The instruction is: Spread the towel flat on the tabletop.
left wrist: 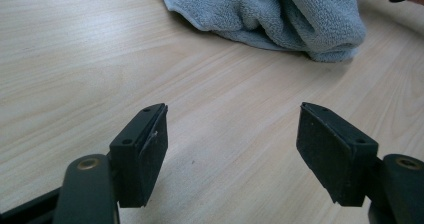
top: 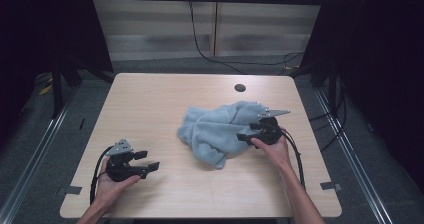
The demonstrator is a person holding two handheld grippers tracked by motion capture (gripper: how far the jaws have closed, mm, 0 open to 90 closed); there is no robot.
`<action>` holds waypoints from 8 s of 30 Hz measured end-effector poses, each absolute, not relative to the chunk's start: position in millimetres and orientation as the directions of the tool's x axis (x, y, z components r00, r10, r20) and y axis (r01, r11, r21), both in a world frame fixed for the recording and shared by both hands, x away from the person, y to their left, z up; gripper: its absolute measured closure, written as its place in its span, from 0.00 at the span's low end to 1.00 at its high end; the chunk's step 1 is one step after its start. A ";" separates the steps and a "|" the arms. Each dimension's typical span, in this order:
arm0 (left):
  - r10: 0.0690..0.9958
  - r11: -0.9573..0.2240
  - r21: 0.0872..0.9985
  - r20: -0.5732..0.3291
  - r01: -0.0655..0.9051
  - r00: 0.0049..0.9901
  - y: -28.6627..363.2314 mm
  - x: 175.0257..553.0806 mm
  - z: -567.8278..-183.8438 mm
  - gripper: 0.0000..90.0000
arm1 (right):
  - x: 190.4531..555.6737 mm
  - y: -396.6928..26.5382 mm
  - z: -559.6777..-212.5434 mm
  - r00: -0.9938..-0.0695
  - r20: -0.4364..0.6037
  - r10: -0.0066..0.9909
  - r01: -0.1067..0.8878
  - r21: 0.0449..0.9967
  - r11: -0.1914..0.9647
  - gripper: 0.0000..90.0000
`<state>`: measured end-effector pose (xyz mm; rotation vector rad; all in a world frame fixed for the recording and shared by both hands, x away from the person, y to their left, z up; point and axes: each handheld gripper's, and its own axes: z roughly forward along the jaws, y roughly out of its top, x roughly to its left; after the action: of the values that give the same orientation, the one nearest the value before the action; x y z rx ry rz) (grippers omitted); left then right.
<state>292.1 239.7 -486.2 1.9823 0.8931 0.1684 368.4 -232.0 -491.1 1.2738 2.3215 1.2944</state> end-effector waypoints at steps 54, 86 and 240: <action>0.424 -0.124 0.940 -0.238 0.316 0.874 189.5 293.6 -383.7 0.94 | 299.6 -195.1 -385.3 -0.764 0.206 0.612 0.372 0.915 0.156 0.86; 0.667 -0.150 0.850 -0.290 0.505 0.686 223.6 338.9 -446.5 0.40 | 343.8 -214.9 -449.3 -0.646 0.270 0.714 0.515 0.844 0.147 0.55; 0.323 -0.562 0.759 -0.166 0.330 0.932 159.6 262.5 -482.7 0.92 | 287.2 -198.7 -484.6 -0.715 0.374 0.591 0.590 0.777 0.222 0.72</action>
<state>262.5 159.6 -482.7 2.2050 0.4607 -0.0097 287.2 -198.7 -484.6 1.1859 2.4547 1.5595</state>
